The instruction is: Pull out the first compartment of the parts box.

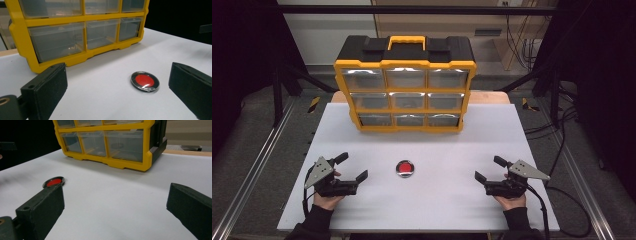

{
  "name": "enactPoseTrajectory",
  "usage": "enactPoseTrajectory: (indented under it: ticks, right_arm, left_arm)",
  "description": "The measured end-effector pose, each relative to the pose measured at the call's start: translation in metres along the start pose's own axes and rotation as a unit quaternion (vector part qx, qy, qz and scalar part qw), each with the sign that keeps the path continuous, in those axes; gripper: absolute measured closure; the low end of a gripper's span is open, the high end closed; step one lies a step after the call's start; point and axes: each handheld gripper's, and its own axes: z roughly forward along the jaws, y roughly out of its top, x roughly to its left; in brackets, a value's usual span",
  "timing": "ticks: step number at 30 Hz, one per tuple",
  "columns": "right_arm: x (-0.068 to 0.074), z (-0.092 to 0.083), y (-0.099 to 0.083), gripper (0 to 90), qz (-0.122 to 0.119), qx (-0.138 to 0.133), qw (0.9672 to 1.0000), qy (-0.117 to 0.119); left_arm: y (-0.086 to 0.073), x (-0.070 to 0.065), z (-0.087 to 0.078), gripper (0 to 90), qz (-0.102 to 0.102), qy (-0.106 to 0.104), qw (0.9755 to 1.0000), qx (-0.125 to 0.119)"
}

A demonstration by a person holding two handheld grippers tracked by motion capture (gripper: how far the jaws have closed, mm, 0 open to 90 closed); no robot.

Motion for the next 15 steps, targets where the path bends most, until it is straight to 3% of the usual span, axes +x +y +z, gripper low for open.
enactPoseTrajectory:
  ticks: [15]
  right_arm:
    - [0.0, -0.001, 0.001, 1.8, 0.0, -0.002, 1.0, -0.002]
  left_arm:
    - [0.023, 0.0, 0.002, 1.8, 0.038, -0.006, 0.9992, 0.005]
